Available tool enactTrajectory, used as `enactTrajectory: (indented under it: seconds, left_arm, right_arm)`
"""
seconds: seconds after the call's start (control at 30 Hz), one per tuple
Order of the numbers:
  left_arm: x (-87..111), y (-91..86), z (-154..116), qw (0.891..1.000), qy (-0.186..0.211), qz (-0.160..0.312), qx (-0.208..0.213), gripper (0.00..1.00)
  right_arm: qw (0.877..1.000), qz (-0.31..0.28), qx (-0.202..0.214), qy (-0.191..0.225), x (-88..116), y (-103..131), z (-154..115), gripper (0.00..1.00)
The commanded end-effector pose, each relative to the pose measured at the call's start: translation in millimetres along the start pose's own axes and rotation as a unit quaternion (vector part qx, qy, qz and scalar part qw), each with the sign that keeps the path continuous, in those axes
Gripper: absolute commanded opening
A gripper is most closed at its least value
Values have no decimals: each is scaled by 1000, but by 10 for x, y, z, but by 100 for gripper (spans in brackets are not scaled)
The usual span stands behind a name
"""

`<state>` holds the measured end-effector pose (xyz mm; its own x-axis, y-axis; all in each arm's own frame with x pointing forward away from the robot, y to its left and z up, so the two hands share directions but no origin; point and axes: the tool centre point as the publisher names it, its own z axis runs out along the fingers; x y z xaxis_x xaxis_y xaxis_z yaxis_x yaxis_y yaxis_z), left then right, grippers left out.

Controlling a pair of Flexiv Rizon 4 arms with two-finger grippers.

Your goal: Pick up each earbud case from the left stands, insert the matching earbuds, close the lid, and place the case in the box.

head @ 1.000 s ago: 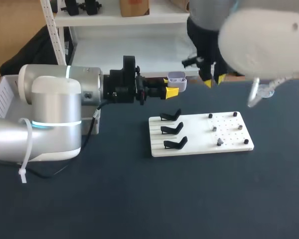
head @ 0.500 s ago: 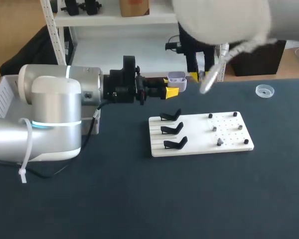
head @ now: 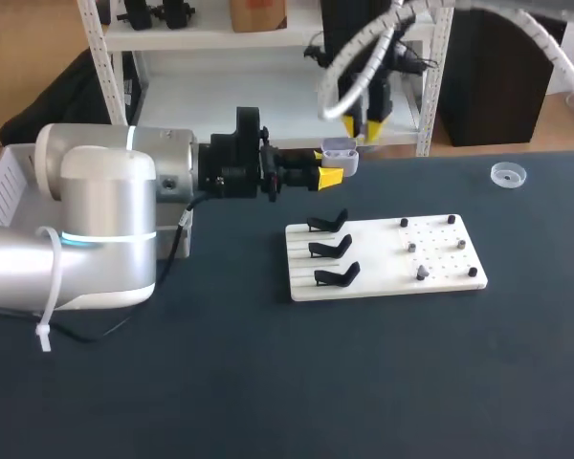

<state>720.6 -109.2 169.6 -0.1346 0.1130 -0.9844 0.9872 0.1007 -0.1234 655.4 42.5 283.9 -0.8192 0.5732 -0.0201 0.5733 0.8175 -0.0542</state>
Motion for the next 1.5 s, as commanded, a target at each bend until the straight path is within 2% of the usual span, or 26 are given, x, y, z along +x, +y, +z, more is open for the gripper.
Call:
enactTrajectory:
  seconds: [0.03, 0.2, 0.53, 1.2, 1.5]
  left_arm:
    - [5, -2, -1, 1000, -1, 0, 0, 0]
    - [5, -2, -1, 1000, -1, 0, 0, 0]
    - [5, -2, -1, 1000, -1, 0, 0, 0]
    - [5, -2, -1, 1000, -1, 0, 0, 0]
    - [5, -2, -1, 1000, -1, 0, 0, 0]
  right_arm:
    - [997, 69, 7, 21, 7, 150, -6, 0]
    - [995, 100, 7, 10, -11, 236, 0, 0]
    - [988, 147, 1, -35, -214, 340, 97, 0]
    - [983, 175, 31, -42, -408, 433, 499, 0]
    - [983, 177, 33, -37, -436, 471, 569, 0]
